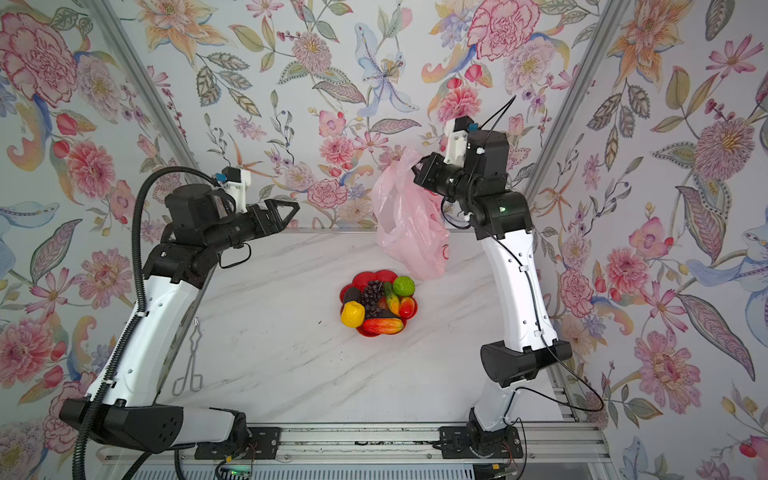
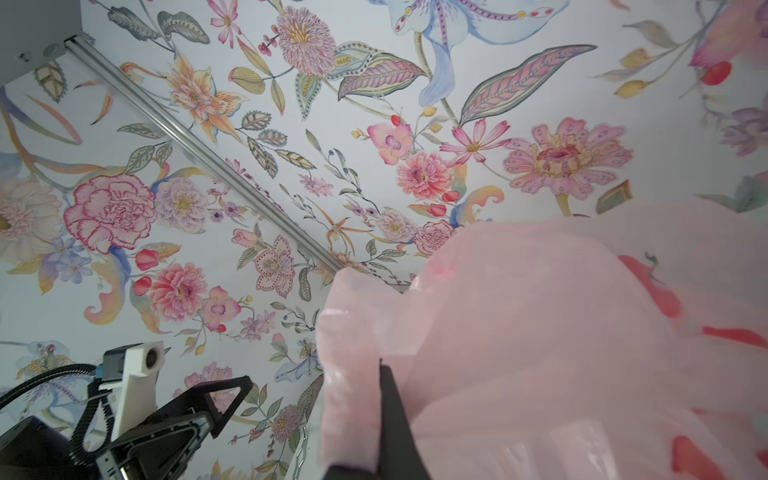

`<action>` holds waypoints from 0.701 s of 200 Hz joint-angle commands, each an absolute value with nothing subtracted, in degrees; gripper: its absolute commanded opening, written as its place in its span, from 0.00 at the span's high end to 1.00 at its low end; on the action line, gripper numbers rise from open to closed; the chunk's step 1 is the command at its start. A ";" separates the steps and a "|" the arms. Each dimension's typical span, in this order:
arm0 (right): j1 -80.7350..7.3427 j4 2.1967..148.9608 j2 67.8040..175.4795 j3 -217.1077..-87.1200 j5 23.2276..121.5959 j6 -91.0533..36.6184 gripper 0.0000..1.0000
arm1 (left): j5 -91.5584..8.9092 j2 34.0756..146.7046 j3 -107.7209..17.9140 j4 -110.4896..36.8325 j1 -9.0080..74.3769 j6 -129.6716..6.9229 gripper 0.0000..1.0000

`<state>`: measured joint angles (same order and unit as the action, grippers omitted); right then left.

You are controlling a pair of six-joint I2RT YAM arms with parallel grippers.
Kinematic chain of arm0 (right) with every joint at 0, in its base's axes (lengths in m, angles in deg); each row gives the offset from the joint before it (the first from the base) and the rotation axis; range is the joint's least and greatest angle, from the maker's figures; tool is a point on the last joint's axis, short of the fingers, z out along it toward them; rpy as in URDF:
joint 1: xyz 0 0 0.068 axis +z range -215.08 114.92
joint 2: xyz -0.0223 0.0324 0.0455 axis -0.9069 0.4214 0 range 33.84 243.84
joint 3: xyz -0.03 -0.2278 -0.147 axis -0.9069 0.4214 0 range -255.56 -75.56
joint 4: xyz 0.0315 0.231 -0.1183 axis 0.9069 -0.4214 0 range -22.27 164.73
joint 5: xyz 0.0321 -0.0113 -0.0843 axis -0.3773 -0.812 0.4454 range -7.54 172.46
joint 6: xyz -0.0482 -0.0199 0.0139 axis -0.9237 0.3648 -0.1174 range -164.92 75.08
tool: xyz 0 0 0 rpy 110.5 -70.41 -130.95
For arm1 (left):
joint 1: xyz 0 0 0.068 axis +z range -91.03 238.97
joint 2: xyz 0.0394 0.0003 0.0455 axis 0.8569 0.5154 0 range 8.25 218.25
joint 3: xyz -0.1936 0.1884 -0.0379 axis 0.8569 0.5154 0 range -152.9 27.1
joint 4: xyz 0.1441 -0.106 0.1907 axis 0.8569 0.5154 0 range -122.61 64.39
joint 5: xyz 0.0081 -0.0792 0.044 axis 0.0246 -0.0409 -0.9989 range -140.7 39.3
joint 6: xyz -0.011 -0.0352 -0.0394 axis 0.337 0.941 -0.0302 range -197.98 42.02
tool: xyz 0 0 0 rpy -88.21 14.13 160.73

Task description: Place the fruits into the plastic bag

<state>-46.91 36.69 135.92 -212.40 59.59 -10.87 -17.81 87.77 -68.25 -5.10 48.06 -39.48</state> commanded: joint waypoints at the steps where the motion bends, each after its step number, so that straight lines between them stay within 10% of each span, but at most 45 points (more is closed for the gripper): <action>1: -44.62 45.37 135.31 -210.47 50.19 -14.04 1.00 | -19.39 89.27 -69.69 -4.94 47.52 -39.55 0.06; 107: -43.55 48.19 138.39 -214.08 37.29 -10.92 1.00 | -26.51 112.38 -104.39 25.83 41.80 -54.90 0.01; 140: -43.28 47.66 137.48 -212.98 37.84 -11.82 1.00 | -26.88 111.80 -102.47 28.78 41.37 -54.72 0.17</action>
<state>-43.76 46.52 137.93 -212.40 38.74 -11.60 -25.70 112.06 -102.33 23.09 41.85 -53.25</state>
